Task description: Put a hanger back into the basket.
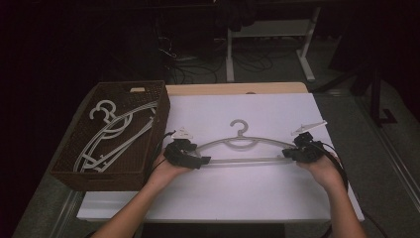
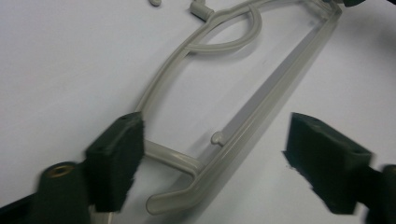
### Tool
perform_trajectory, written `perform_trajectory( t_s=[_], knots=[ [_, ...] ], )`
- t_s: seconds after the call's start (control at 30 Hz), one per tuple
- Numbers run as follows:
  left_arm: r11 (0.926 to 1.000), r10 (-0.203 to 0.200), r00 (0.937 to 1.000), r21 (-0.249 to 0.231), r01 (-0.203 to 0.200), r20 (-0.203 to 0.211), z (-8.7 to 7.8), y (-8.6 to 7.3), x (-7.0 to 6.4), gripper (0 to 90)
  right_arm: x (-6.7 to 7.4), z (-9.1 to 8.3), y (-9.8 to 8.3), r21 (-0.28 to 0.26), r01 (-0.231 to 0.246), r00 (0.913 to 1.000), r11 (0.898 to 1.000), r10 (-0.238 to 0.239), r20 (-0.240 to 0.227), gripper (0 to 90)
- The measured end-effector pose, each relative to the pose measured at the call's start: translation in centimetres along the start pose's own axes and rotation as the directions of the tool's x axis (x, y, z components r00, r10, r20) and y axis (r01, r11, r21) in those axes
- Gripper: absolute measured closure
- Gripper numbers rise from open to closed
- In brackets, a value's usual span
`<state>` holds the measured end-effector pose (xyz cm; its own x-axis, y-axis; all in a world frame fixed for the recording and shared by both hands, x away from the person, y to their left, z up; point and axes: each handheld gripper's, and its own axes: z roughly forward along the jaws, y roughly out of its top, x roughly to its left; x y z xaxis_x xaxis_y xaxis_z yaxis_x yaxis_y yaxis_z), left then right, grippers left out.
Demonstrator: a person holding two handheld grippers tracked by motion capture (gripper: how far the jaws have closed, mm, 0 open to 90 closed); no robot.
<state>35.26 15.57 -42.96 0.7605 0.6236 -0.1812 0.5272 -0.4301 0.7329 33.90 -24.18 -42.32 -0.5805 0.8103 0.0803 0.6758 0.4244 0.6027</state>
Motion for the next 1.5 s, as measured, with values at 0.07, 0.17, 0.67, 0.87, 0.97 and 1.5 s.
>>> perform_trajectory(
  t_s=[0.07, 0.17, 0.67, 0.87, 0.97, 1.5],
  knots=[
    [1.0000, -0.003, 0.9999, -0.002, 0.003, -0.011, 0.1, 0.0, 0.1, 8.1, 0.0, 0.2, -0.1, 0.008, 0.002, 1.0000, 1.000, -0.002, -0.004, 89.5],
    [0.9999, -0.002, 1.0000, 0.012, 0.002, -0.005, 0.3, 0.1, 0.1, 1.7, 0.0, 0.5, -0.2, 0.023, 0.002, 1.0000, 1.000, -0.002, -0.006, 89.5],
    [0.9985, 0.043, 0.9990, 0.033, -0.043, -0.005, 1.9, 2.4, 0.6, 2.5, -0.2, 1.6, -0.8, 0.082, 0.010, 0.9999, 0.997, -0.010, -0.006, 89.5],
    [0.9958, 0.067, 0.9976, 0.064, -0.066, -0.017, 4.0, 3.8, 1.6, 11.3, -0.3, 1.7, -0.8, 0.082, 0.004, 1.0000, 0.997, -0.004, -0.009, 89.6],
    [0.9917, 0.080, 0.9967, 0.102, -0.078, -0.012, 5.2, 4.5, 2.2, 14.6, -0.3, 1.7, -0.8, 0.083, 0.005, 1.0000, 0.997, -0.004, -0.009, 89.6],
    [0.9507, 0.200, 0.9784, 0.231, -0.207, 0.050, 8.9, 6.7, 2.7, 55.2, -0.4, 1.7, -0.8, 0.081, 0.008, 0.9999, 0.997, -0.007, -0.015, 89.6]
  ],
)
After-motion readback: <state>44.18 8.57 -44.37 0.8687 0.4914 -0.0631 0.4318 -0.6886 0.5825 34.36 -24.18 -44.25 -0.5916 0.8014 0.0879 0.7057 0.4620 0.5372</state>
